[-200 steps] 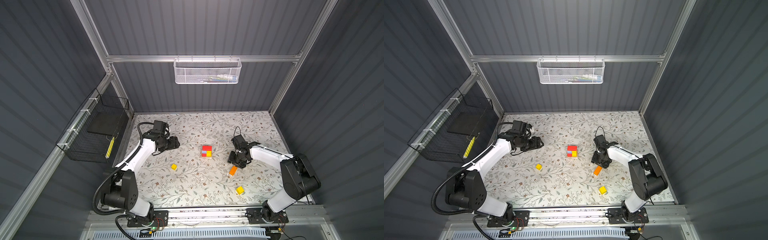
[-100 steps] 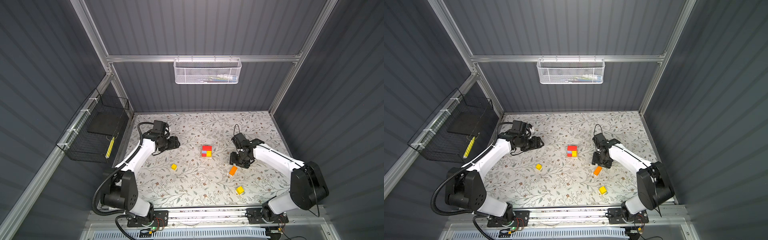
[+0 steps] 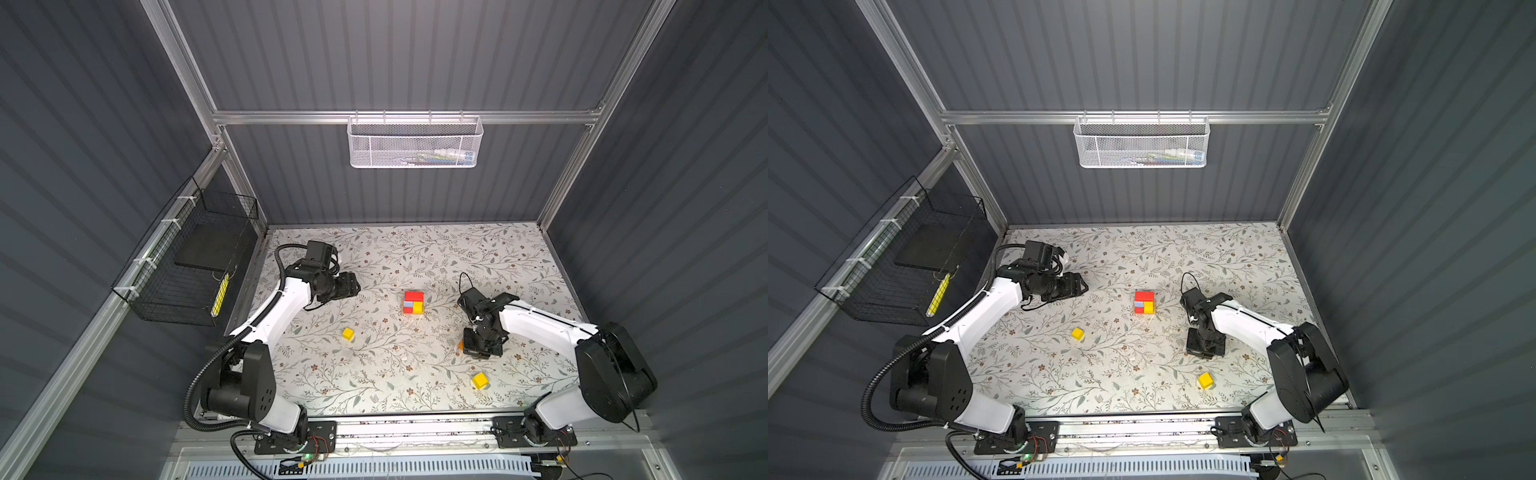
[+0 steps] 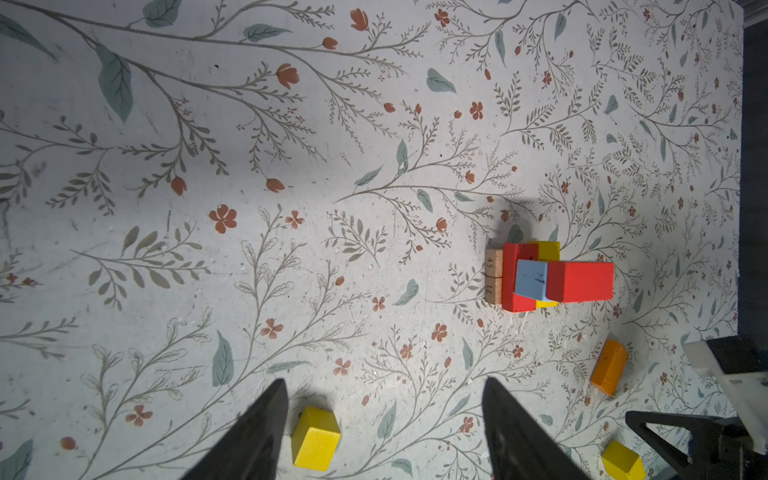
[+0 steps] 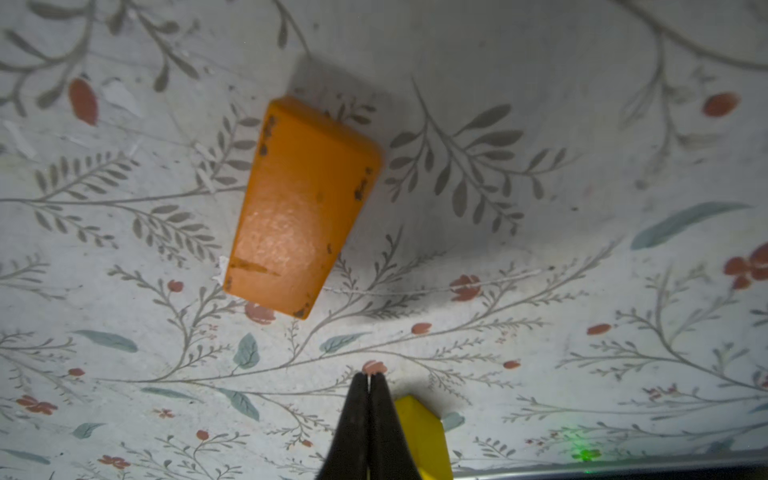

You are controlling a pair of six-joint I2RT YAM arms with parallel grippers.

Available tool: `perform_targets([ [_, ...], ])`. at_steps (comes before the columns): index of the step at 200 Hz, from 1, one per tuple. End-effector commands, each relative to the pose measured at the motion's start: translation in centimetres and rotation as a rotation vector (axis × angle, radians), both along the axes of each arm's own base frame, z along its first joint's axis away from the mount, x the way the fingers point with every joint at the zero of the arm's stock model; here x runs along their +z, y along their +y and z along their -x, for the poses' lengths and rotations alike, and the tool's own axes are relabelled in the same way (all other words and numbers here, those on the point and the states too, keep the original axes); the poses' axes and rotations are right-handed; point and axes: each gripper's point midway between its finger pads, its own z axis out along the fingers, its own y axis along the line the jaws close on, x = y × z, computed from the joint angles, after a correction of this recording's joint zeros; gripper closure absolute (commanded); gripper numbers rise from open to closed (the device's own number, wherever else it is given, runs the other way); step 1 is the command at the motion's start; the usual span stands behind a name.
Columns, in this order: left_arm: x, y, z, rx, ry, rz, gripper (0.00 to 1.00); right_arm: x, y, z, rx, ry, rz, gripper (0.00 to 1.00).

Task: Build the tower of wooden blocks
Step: 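Lower the right gripper and close it on the orange bar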

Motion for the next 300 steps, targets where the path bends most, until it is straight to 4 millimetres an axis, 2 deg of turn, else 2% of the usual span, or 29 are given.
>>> perform_targets([
  [1,0.3,0.2,0.4,-0.014,-0.004,0.005,0.26,-0.7,0.2,-0.7,-0.027,-0.014,0.004,0.99],
  [57,0.2,0.3,0.3,-0.011,0.001,-0.004,0.26,-2.2,1.7,-2.5,-0.028,-0.018,-0.020,1.00],
  [104,0.0,0.4,0.3,-0.010,0.004,-0.009,0.26,-1.9,2.5,-4.5,-0.020,-0.054,-0.022,1.00],
  [146,0.2,0.4,0.3,-0.012,0.001,-0.009,0.26,-1.0,3.9,-6.5,-0.012,-0.091,-0.056,1.00],
  [175,0.5,0.4,0.3,-0.012,-0.006,-0.009,0.26,-0.1,3.9,-6.1,-0.003,-0.088,-0.044,1.00],
  [221,0.9,0.1,0.3,-0.022,-0.017,0.009,0.26,3.4,3.4,-5.0,-0.005,-0.152,0.032,1.00],
  [236,1.0,0.0,0.3,-0.024,-0.019,0.014,0.26,4.1,3.3,-4.9,-0.031,-0.177,0.044,0.92],
  [245,1.1,0.0,0.4,-0.025,-0.021,0.017,0.26,4.4,3.3,-4.9,-0.050,-0.189,0.046,0.81],
  [259,1.3,0.0,0.4,-0.027,-0.027,0.020,0.26,4.6,3.0,-5.0,-0.078,-0.208,0.057,0.72],
  [269,1.3,0.0,0.4,-0.026,-0.029,0.020,0.26,4.6,2.9,-5.3,-0.098,-0.219,0.069,0.60],
  [300,1.6,-0.1,0.3,-0.028,-0.039,0.028,0.26,4.6,3.2,-6.4,-0.123,-0.241,0.078,0.41],
])
